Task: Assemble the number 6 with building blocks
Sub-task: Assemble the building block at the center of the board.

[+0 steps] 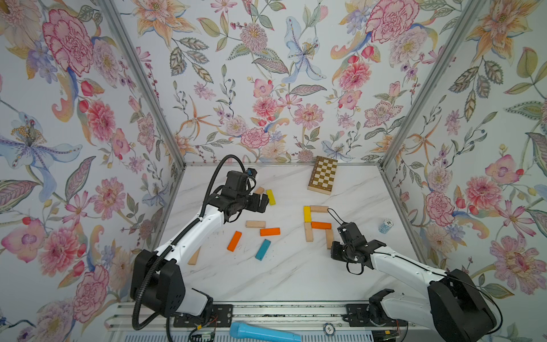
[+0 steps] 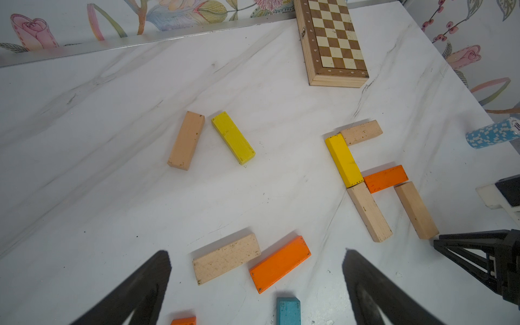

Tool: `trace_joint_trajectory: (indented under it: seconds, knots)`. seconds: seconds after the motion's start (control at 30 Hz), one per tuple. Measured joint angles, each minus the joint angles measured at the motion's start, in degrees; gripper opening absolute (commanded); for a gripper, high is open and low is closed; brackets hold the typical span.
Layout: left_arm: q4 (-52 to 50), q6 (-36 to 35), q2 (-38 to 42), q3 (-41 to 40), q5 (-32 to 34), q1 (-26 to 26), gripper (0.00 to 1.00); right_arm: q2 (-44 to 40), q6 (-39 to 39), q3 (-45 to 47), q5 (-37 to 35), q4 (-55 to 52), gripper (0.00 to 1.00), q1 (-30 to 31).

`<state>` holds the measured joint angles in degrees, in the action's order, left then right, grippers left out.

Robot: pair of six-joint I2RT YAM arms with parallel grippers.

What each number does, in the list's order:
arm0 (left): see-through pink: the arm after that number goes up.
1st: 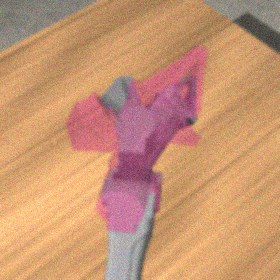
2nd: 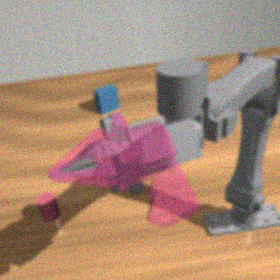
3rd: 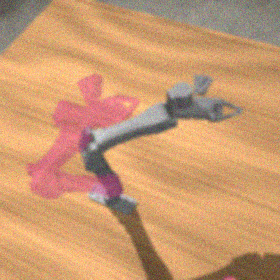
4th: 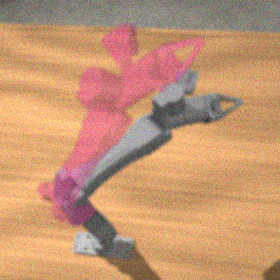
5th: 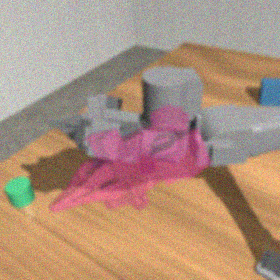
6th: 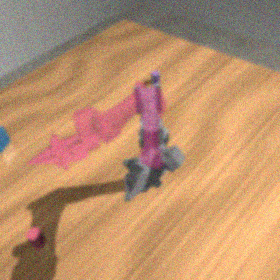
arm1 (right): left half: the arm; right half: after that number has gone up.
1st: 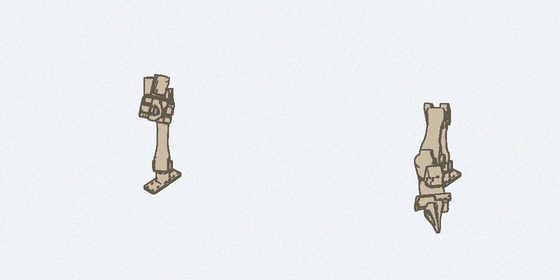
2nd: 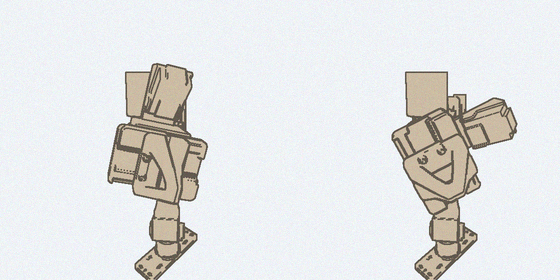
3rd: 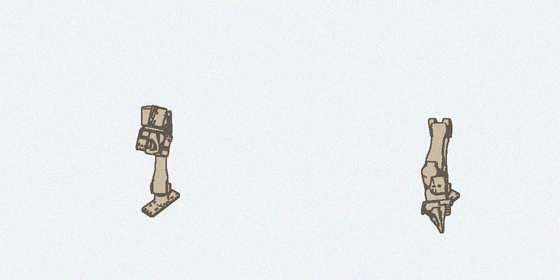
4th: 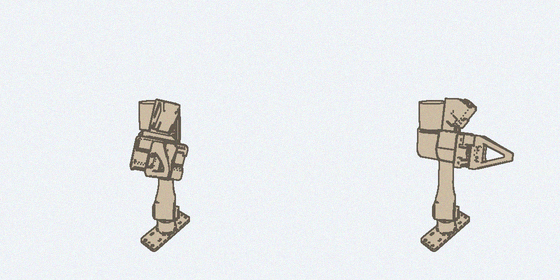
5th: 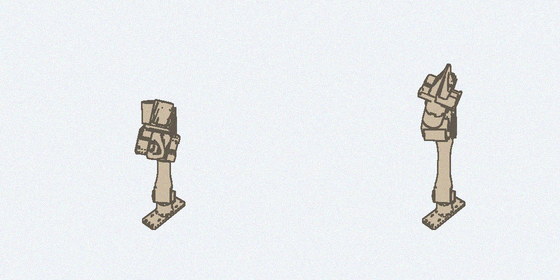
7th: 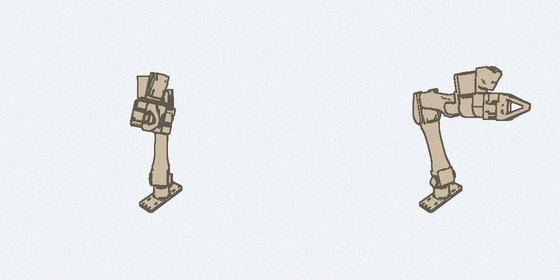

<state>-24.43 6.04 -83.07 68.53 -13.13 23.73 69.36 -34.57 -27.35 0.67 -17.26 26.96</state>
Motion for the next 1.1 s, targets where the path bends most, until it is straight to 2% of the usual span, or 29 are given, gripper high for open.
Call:
trace_joint_trajectory:
  seconds: [0.57, 0.7, 0.8, 0.97, 1.1]
  knots:
    - [0.0, 0.0, -0.3, 0.0, 0.0, 0.0, 0.99, 1.2, 0.0, -0.8, 0.0, 0.4, 0.29, -0.2]
    - [0.0, 0.0, -0.3, 0.0, 0.0, 0.0, 0.99, 1.0, -0.1, -0.8, 0.0, 0.5, 0.34, -0.2]
    - [0.0, 0.0, -0.6, 0.0, 0.3, 0.0, 0.99, -0.5, -0.2, -0.4, -0.5, -0.5, 0.42, -0.2]
    - [-0.1, 0.0, -1.9, 0.0, 2.1, 0.0, 0.99, -9.0, 0.3, 0.0, -4.3, -3.1, 0.54, 1.8]
    - [-1.3, 0.5, -3.9, 0.4, 4.0, 0.0, 0.99, -14.1, 1.8, -2.7, -8.2, -4.1, 0.58, 2.6]
